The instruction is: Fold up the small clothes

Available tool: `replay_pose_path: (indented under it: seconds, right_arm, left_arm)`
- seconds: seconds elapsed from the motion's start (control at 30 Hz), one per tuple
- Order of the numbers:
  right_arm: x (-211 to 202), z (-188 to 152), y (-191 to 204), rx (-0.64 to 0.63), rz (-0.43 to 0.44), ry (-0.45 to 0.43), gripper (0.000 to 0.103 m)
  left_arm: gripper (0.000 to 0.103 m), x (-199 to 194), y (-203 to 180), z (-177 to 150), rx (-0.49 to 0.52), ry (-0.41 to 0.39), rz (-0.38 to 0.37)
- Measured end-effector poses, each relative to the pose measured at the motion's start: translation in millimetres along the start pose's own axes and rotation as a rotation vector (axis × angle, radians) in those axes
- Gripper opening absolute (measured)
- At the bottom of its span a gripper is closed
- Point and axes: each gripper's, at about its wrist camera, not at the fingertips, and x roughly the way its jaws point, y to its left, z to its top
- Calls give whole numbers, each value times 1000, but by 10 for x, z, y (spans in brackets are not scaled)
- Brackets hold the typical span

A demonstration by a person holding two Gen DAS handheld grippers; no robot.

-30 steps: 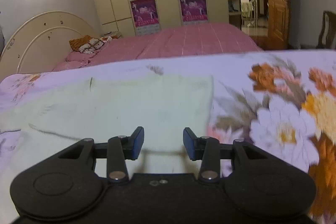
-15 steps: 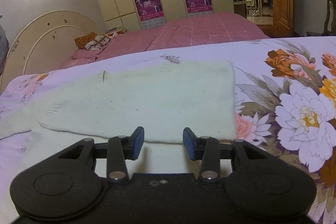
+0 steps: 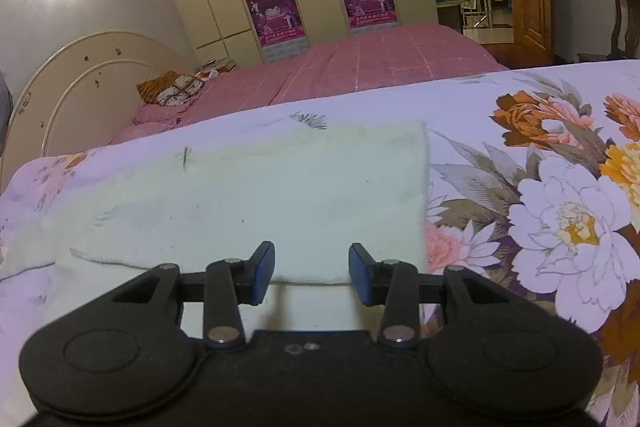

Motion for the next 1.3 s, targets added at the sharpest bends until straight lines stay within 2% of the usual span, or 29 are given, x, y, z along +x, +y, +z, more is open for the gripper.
replay_pose_path:
  seconds: [0.2, 0.4, 0.57, 0.7, 0.87, 0.9, 0.93, 0.97, 1.0, 1.07, 1.13, 1.23, 1.3]
  right_arm:
    - [-80, -11, -99, 25, -9, -9, 40]
    - [-196, -14, -295, 63, -32, -22, 40]
    - [-272, -50, -456, 94, -46, -23, 40]
    - [-308, -82, -541, 118, -52, -19, 40]
    - [-292, -67, -594, 179, -29, -17, 42]
    - [-275, -52, -586, 196, -17, -18, 43]
    - [-244, -32, -565, 213, -1, -19, 44]
    - [-221, -16, -542, 225, 15, -20, 44]
    - [-180, 4, -504, 236, 34, -20, 44]
    - [-77, 43, -409, 249, 70, -15, 44]
    - [48, 70, -319, 260, 102, 1, 44]
    - [249, 110, -206, 292, 155, 23, 45]
    - [399, 126, -162, 336, 193, 53, 46]
  left_arm:
    - [2, 121, -1100, -471, 194, 90, -186]
    - [2, 69, -2171, -1157, 361, 185, -337]
    - [2, -38, -2875, -1706, 492, 278, -395]
    - [2, -113, -3200, -2034, 552, 336, -417]
    - [3, 35, -3421, -2332, 641, 438, -441]
    - [6, -5, -3467, -2401, 680, 427, -425]
    - [25, -92, -3499, -2440, 714, 394, -429]
    - [51, -158, -3488, -2403, 719, 382, -449]
    - [55, -263, -3457, -2349, 713, 351, -457]
    - [55, -474, -3293, -2176, 704, 289, -430]
    - [55, -632, -2989, -1961, 642, 261, -380]
    - [55, -842, -2386, -1649, 584, 193, -247]
    - [55, -888, -1994, -1486, 531, 190, -169]
